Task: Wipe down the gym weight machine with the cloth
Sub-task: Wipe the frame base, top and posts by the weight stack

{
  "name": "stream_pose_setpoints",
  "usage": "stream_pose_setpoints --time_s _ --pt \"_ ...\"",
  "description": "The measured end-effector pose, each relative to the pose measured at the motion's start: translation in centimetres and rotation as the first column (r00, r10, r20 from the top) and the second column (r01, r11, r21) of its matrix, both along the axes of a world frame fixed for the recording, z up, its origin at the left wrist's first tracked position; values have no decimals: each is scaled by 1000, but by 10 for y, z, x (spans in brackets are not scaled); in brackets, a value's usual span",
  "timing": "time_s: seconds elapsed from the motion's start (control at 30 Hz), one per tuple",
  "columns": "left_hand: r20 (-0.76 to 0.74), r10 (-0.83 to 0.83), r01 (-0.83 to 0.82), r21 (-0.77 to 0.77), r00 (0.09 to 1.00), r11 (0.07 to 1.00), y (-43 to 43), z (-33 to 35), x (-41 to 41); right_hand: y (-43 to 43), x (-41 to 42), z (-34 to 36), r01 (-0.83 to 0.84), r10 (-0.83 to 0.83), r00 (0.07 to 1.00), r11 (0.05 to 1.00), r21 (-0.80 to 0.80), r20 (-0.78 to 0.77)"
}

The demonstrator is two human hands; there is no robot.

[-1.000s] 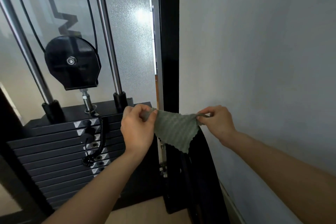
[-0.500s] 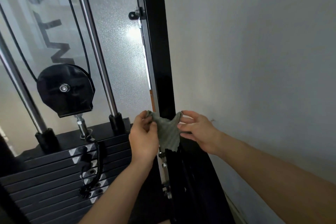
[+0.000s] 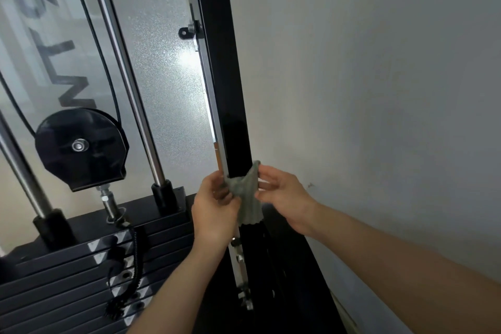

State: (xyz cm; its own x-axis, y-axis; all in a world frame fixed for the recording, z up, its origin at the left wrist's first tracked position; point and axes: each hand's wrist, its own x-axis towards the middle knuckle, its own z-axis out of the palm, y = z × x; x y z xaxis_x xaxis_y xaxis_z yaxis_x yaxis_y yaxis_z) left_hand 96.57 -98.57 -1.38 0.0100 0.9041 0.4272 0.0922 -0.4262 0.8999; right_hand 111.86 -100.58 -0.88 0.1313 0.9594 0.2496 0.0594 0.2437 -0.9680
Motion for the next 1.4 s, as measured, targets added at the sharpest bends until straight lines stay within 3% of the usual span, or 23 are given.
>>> stream_pose_setpoints --time_s 0.17,0.4,0.67,0.9,1.0,1.17,1.4 --pt "-135 148 -147 16 980 989 4 -2 1 -5 -3 -15 4 3 997 997 -77 82" --pt "5 264 -263 96 964 960 4 7 7 -4 -1 6 10 -8 997 1000 -25 71" --pt "258 183 -226 146 948 963 9 43 24 -1 4 38 -70 64 996 993 99 62" --pt "255 77 -113 128 964 985 10 83 21 6 3 74 -1 -3 1000 987 162 28" --pt "226 111 -146 145 968 979 13 97 14 9 1 94 17 -21 1000 982 188 22" --pt "299 152 -172 42 942 984 15 114 12 10 -5 122 74 -76 997 955 286 -7" --pt "320 132 -177 117 938 977 22 142 19 17 -5 150 87 -82 996 936 342 -27"
